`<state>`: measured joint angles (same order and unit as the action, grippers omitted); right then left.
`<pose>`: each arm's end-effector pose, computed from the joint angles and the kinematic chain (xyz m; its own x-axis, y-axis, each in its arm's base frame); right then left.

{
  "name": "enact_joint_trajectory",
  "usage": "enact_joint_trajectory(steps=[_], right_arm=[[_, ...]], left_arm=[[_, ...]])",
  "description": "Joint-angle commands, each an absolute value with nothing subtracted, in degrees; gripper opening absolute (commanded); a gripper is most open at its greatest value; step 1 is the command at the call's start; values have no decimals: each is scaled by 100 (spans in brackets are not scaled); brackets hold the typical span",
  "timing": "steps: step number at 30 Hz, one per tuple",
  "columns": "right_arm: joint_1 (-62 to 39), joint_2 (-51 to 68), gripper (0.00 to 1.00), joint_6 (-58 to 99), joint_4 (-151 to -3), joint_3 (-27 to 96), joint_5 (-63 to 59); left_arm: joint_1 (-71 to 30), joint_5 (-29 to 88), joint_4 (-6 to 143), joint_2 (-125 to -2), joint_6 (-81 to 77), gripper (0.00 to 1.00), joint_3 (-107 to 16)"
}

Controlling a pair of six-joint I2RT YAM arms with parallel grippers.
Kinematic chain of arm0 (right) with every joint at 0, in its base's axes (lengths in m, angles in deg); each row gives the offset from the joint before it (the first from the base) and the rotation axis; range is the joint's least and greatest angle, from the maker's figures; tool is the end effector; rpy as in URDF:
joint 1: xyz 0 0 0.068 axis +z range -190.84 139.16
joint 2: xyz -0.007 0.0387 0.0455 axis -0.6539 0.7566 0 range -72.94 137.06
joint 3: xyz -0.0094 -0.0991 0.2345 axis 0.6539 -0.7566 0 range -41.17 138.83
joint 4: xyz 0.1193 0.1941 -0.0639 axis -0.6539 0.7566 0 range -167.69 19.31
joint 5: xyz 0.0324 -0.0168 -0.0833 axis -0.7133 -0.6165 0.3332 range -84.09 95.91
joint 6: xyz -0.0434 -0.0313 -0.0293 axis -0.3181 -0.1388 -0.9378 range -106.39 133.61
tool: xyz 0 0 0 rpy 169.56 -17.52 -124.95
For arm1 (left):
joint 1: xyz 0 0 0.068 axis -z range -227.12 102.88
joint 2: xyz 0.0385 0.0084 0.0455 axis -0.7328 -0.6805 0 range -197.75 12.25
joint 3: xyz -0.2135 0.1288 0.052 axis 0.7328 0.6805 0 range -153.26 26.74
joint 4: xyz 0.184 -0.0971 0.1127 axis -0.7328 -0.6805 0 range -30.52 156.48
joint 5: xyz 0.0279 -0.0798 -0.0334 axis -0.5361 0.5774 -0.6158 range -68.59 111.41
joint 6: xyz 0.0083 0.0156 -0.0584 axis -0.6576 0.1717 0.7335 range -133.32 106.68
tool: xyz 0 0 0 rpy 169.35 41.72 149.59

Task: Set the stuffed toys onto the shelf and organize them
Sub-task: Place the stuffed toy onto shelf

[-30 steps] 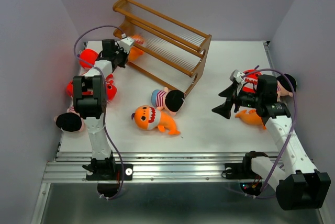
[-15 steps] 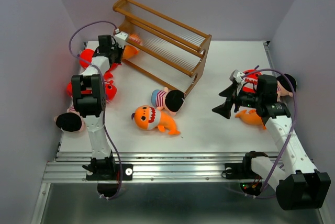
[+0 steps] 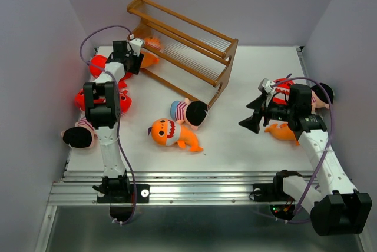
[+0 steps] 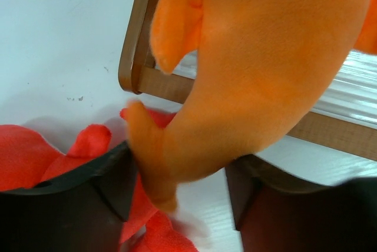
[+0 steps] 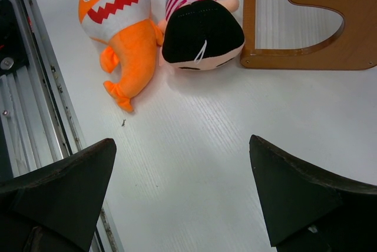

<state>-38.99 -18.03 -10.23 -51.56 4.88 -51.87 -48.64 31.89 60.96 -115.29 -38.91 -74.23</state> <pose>0.1832 0.0445 0.2835 -0.2373 -0.2233 -0.9454 -0.8810 0.4595 0.1126 0.4923 0.0048 0.2008 -0.4238 0.4135 -0.8058 0.3447 0.8964 0.2787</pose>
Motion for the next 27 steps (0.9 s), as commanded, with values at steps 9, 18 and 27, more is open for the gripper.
enact_joint_trajectory(steps=[9, 18, 27], right_arm=[[-3934, -1792, 100, -1109, -5308, 480, -5130], [-3934, -1792, 100, -1109, -5308, 480, -5122], [-3934, -1792, 100, -1109, -5308, 480, -5095]], left_arm=[[-4888, 2879, 6173, -11484, -3776, 73, -7855], [-4888, 2976, 6112, -11554, -3749, 61, -7934], [-4897, 3011, 5988, -11616, -3776, 15, -8057]])
